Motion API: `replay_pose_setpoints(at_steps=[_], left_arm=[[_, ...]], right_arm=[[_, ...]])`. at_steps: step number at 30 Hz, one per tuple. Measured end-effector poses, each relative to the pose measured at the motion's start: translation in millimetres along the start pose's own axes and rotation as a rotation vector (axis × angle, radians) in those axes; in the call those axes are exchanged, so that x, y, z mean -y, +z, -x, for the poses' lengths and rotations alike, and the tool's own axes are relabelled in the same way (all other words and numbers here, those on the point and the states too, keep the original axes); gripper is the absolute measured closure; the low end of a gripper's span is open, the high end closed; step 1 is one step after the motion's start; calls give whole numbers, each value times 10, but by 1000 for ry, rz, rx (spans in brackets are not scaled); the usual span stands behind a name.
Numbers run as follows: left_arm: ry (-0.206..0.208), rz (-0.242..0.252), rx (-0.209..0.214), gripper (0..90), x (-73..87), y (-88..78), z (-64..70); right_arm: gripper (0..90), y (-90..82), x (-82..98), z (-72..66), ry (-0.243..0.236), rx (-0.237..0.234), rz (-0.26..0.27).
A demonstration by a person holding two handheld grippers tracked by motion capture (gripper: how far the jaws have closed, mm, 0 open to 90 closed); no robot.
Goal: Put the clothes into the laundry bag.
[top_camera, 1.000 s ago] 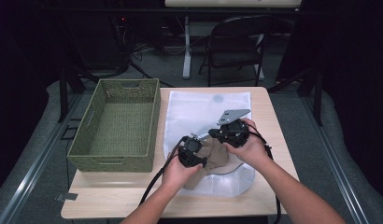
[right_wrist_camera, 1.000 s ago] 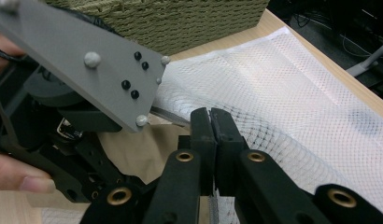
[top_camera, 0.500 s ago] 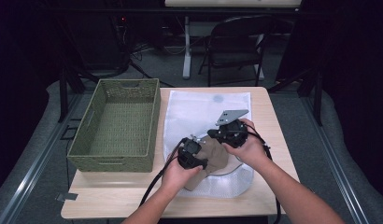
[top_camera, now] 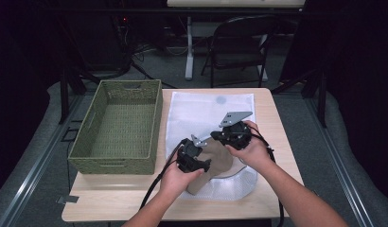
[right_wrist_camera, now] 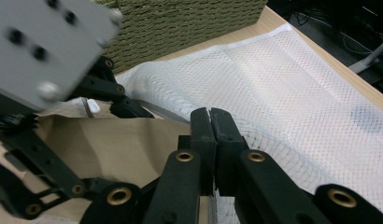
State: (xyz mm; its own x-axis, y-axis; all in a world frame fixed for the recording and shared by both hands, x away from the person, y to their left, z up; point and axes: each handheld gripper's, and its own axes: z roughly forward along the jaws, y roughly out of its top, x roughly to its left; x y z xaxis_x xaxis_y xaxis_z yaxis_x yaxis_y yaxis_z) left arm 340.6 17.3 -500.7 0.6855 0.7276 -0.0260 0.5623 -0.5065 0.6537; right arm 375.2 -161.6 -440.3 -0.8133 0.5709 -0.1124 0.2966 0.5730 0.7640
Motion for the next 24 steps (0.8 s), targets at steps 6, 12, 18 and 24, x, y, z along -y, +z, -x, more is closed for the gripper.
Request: replay_pose_setpoints(at_steps=[6, 12, 18, 24], left_arm=[[16, 56, 6, 322, 33, -194, 17], [43, 67, 22, 322, 120, -320, 35], [34, 48, 24, 318, 247, -357, 17], [29, 26, 20, 313, 365, -301, -1]], right_arm=[[887, -8, 2, -4, 0, 0, 1], [887, -12, 2, -6, -2, 1, -2], [886, -10, 10, -7, -3, 1, -4], [887, -4, 20, -17, 1, -2, 4]])
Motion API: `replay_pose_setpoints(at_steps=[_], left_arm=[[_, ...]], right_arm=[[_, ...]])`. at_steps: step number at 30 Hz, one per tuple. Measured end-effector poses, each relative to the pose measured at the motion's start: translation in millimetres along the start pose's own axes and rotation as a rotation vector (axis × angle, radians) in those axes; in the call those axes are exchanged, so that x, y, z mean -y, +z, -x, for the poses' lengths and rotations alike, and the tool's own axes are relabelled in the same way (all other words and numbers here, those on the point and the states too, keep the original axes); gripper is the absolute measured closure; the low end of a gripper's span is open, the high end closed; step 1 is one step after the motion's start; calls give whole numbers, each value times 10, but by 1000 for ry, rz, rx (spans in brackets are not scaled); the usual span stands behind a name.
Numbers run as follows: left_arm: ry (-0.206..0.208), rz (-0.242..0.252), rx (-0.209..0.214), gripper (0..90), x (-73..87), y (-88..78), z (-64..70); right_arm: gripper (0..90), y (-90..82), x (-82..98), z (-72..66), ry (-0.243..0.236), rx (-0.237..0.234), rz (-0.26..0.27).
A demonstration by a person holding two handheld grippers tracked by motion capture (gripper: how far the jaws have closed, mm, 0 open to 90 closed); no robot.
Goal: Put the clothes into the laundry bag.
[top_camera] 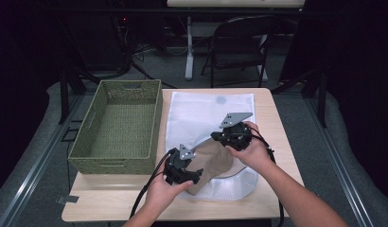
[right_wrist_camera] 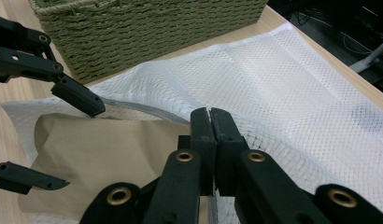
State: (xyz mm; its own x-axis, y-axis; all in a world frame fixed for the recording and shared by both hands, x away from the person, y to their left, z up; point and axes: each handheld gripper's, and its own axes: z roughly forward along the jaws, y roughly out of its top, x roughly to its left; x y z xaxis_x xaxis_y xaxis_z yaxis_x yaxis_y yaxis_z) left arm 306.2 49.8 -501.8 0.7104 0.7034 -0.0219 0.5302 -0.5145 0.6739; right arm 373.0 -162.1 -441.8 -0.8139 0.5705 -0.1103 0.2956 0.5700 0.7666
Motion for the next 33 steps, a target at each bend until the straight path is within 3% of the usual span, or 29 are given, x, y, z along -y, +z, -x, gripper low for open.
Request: replay_pose_setpoints(at_steps=[4, 15, 19, 24, 33], left_arm=[[-18, 1, 4, 312, 70, 56, -19], [-9, -12, 13, 288, 190, 235, 12], [-31, -21, 12, 274, 236, 293, -1], [-21, -36, 18, 269, 285, 371, 4], [-38, -36, 16, 284, 305, 409, 4]], right_arm=[[886, -8, 6, -1, -1, 1, -2], [887, -6, 17, -17, -3, -1, 1], [886, -10, 20, -20, -7, 2, -2], [886, -13, 31, -19, -9, 2, -4], [886, -8, 37, -34, -8, 3, -2]])
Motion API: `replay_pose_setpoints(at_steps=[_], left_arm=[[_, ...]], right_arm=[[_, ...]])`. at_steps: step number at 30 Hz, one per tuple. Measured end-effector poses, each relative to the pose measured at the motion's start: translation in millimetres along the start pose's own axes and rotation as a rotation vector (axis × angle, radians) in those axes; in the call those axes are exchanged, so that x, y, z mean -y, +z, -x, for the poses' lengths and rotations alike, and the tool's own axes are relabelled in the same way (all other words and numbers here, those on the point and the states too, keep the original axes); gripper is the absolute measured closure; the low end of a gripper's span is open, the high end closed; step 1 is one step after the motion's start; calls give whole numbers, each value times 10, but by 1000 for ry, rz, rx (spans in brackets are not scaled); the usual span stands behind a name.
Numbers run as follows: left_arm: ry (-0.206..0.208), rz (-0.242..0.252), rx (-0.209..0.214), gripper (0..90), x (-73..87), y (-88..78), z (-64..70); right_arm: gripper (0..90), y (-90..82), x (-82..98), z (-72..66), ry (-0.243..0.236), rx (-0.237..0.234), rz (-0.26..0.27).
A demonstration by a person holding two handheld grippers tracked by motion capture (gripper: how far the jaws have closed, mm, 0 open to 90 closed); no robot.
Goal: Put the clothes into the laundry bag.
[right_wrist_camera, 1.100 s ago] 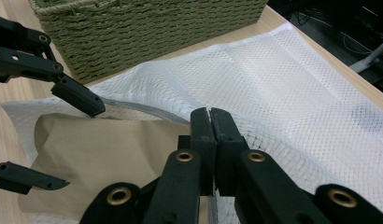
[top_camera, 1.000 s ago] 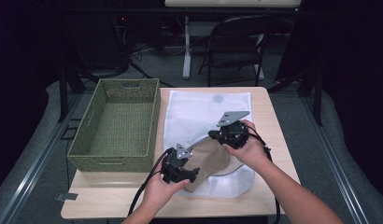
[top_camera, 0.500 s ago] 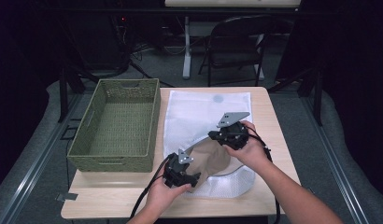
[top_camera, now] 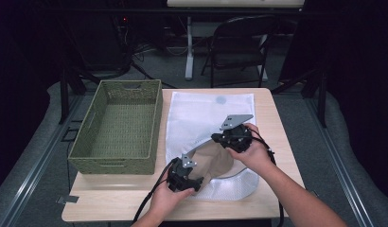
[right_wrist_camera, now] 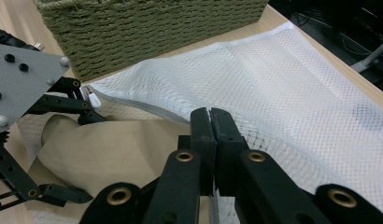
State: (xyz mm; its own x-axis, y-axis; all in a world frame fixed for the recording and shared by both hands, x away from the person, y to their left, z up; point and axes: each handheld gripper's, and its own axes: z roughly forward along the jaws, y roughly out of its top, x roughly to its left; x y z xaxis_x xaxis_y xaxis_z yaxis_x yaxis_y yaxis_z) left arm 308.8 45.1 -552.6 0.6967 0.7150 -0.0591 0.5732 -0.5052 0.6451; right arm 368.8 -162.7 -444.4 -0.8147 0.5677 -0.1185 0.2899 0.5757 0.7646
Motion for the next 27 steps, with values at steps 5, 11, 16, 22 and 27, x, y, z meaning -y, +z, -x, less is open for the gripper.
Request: replay_pose_setpoints(at_steps=[5, 11, 16, 22, 27], left_arm=[[-11, -4, 0, 334, 3, 4, -6], [-35, -2, -2, 408, 6, 1, -15], [-45, 11, -5, 459, 13, 0, -16], [-51, 7, -8, 498, 6, -2, -12], [-57, 12, -15, 524, 3, -4, -16]], right_arm=[[886, 4, -2, -6, -7, -2, -1], [886, 8, -1, -21, -8, 0, 1], [886, 10, 7, -29, -13, 1, -3], [886, 15, 14, -35, -8, -4, 0], [886, 13, 10, -47, -10, -4, 0]])
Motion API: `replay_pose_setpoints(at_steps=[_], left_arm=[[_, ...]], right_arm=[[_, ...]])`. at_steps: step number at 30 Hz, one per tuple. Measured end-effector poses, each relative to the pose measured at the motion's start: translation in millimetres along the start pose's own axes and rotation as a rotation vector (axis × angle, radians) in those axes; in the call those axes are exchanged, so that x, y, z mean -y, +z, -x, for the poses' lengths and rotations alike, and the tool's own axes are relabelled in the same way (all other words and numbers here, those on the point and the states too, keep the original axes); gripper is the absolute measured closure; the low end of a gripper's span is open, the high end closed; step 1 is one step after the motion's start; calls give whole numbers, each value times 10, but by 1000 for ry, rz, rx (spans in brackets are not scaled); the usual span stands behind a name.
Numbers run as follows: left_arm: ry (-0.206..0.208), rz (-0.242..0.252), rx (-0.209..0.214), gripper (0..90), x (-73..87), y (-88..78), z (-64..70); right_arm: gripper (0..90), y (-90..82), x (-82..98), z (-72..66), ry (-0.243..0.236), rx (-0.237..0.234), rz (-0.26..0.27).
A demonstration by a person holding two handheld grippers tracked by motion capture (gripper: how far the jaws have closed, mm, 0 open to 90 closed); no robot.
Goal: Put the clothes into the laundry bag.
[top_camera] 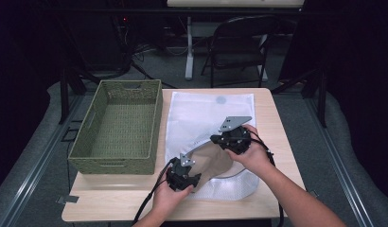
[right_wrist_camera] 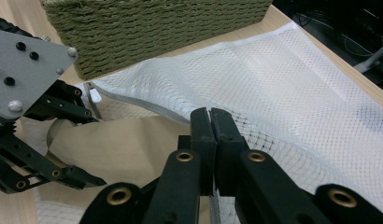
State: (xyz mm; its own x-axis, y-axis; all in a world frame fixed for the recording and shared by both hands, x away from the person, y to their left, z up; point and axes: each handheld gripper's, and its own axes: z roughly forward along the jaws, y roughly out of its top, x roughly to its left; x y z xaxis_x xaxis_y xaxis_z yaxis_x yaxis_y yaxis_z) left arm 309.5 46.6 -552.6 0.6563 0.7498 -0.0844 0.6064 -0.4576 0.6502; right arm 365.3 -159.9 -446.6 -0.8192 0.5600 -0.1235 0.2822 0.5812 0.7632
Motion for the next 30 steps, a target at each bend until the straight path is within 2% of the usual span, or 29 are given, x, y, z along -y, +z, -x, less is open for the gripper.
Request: replay_pose_setpoints(at_steps=[7, 11, 12, 13, 14, 21, 24, 30], left_arm=[[-27, 15, 8, 558, -21, -21, -11], [-33, 23, 0, 567, -52, -26, 2], [-24, 15, 3, 569, -68, -33, 0], [-38, 24, -1, 571, -73, -28, 13], [-27, 19, -1, 573, -88, -34, 5], [-43, 40, -19, 579, -196, -7, 35], [-31, 39, -26, 579, -256, 5, 37], [-51, 52, -32, 579, -338, 77, 43]], right_arm=[[886, -7, 1, -12, -2, -6, 0], [886, -13, -2, -22, -6, -5, 4], [886, -16, -4, -22, -6, -7, 2], [886, -17, -6, -24, -6, -5, 4], [886, -17, -8, -27, -4, -5, 7], [886, -24, -26, -37, -8, -4, 7], [886, -19, -27, -35, -7, -8, 7], [886, -17, -27, -34, -4, -10, 11]])
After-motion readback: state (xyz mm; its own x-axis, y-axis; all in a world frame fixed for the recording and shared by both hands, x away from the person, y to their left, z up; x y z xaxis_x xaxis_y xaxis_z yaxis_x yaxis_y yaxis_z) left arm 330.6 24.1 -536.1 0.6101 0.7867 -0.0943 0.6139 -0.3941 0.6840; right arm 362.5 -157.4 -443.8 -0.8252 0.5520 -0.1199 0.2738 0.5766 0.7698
